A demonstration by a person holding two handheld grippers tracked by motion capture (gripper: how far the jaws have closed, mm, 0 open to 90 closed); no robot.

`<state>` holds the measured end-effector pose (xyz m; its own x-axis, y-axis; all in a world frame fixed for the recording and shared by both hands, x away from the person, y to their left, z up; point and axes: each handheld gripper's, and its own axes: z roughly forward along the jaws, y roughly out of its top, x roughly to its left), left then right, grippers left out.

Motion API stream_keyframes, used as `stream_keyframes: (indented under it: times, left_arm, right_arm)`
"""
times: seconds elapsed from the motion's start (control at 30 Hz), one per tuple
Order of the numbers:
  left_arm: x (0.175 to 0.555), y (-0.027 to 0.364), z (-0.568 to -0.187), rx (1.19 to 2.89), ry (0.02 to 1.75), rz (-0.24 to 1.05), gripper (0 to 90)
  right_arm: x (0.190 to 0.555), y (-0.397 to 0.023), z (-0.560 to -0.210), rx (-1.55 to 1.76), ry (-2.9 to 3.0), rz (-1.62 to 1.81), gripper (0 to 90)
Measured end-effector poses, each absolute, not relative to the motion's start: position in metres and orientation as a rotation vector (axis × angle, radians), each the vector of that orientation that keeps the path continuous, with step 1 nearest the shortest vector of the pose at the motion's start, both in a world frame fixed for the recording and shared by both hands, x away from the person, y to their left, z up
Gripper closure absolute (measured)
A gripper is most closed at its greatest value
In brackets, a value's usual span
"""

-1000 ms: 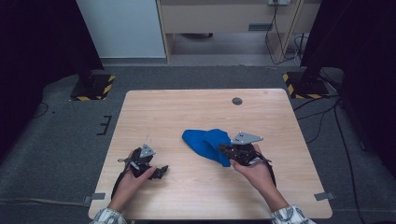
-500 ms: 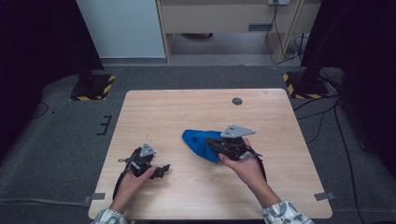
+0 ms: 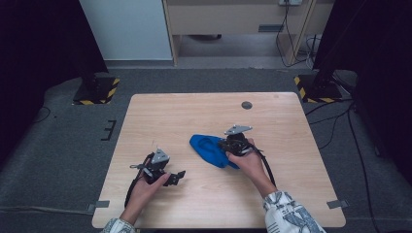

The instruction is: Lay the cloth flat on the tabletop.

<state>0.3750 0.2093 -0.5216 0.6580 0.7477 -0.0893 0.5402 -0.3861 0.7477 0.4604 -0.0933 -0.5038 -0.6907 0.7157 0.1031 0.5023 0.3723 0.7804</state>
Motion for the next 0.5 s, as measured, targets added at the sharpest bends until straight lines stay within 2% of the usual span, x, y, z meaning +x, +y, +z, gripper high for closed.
stream_keyframes:
  times: [0.17,0.3,0.33,0.37,0.4,0.5]
  left_arm:
    - [0.375,0.21,-0.523,2.093,1.001,0.335,9.4]
    - [0.375,0.211,-0.524,2.101,1.009,0.333,9.5]
    - [0.375,0.211,-0.525,2.107,1.007,0.334,9.6]
    - [0.375,0.211,-0.525,2.107,1.007,0.334,9.7]
    - [0.375,0.21,-0.525,2.111,1.005,0.335,9.8]
    - [0.375,0.21,-0.526,2.12,1.003,0.335,9.9]
  right_arm:
    - [0.461,-0.103,-0.508,1.125,2.374,1.275,84.3]
    - [0.458,-0.108,-0.501,1.097,2.36,1.364,77.3]
    - [0.456,-0.11,-0.495,1.084,2.354,1.394,72.5]
    - [0.456,-0.11,-0.495,1.084,2.354,1.394,72.5]
    - [0.454,-0.11,-0.491,1.069,2.364,1.42,67.1]
    - [0.452,-0.111,-0.489,1.041,2.363,1.413,65.7]
